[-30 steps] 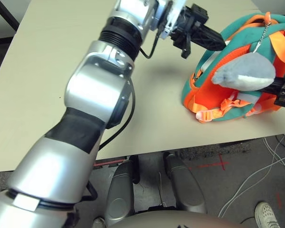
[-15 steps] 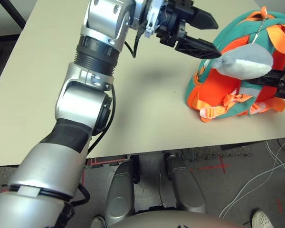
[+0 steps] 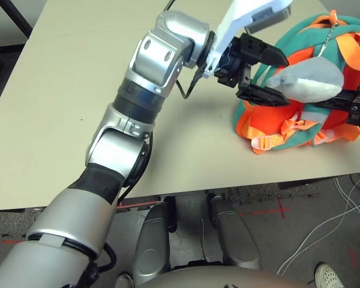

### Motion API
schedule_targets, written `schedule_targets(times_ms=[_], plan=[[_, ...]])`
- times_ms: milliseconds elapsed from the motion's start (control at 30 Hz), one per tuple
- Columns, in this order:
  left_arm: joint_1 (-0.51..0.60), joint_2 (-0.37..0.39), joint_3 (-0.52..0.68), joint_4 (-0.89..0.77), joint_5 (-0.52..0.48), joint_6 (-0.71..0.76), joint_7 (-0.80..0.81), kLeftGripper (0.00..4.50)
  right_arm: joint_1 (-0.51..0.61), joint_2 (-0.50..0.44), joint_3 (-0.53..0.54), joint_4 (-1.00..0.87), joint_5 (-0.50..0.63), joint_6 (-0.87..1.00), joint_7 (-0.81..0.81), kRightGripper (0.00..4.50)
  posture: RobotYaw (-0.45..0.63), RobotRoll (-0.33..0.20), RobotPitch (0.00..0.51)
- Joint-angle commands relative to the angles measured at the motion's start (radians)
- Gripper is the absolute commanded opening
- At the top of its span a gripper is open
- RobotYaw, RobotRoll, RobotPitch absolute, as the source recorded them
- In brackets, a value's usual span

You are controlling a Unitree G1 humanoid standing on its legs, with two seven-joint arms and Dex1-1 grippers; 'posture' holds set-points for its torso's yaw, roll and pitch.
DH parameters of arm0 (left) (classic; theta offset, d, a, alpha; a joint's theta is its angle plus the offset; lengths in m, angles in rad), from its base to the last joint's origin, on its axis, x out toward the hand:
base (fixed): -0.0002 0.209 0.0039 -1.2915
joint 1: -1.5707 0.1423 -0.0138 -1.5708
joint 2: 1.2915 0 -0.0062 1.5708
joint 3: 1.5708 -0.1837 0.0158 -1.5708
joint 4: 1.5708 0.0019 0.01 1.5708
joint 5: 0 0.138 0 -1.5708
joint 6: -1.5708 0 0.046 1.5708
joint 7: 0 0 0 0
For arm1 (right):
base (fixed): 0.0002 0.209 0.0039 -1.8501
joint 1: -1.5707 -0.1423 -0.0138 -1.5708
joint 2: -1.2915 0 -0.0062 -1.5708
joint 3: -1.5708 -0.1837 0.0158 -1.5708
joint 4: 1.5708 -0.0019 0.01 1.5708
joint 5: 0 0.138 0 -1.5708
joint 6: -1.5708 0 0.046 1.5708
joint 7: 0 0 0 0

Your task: Put the pencil case into the backpack and zip it.

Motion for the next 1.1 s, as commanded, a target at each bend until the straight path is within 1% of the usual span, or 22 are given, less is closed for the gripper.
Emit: schedule_targets(times_ms=[33,167,267,500,600,633,733,800,900,967,1033,1100], plan=[[0.033,-0.038,-0.056,-0.081,0.012,-0.002,0.065,4.5,0.015,0.016,0.027,-0.013,-0.008,0.026,-0.011,0.08,-0.11,0.0,0.273],[0.053,-0.056,-0.087,-0.095,0.025,0.012,0.124,4.5,0.003,0.023,0.037,-0.01,-0.011,0.023,-0.012,0.08,-0.11,0.0,0.273],[0.054,-0.051,-0.089,-0.084,0.022,0.009,0.139,3.92,-0.004,0.028,0.045,-0.006,-0.015,0.018,-0.01,0.08,-0.1,0.0,0.272],[0.04,-0.019,-0.057,-0.049,0.017,0.0,0.167,1.17,-0.009,0.039,0.052,-0.003,-0.023,0.014,-0.008,0.08,-0.1,0.0,0.268],[0.035,-0.005,-0.042,-0.038,0.012,-0.004,0.175,0.13,-0.013,0.041,0.055,-0.001,-0.027,0.013,-0.006,0.08,-0.1,0.0,0.266],[0.031,0.006,-0.031,-0.034,0.008,-0.003,0.175,0.0,-0.014,0.04,0.055,0.001,-0.028,0.013,-0.005,0.08,-0.1,0.0,0.266],[0.012,0.053,0.017,-0.021,-0.017,0.019,0.164,0.0,-0.014,0.039,0.056,0.003,-0.035,0.012,0.0,0.08,-0.1,0.0,0.264],[0.004,0.103,0.055,-0.023,-0.053,0.067,0.145,0.0,-0.012,0.037,0.056,0.004,-0.038,0.01,0.002,0.08,-0.1,0.0,0.263],[-0.002,0.18,0.086,-0.028,-0.089,0.128,0.122,0.0,-0.009,0.038,0.055,0.004,-0.043,0.009,0.006,0.08,-0.1,0.0,0.263],[0.001,0.258,0.115,-0.042,-0.12,0.198,0.099,0.0,-0.006,0.04,0.056,0.002,-0.045,0.009,0.006,0.08,-0.1,0.0,0.262],[0.018,0.325,0.122,-0.067,-0.145,0.249,0.075,0.0,-0.003,0.042,0.054,-0.001,-0.044,0.012,0.005,0.08,-0.09,0.0,0.263],[0.057,0.374,0.121,-0.1,-0.168,0.294,0.064,0.0,0.0,0.044,0.053,-0.001,-0.045,0.011,0.005,0.08,-0.09,0.0,0.264]])
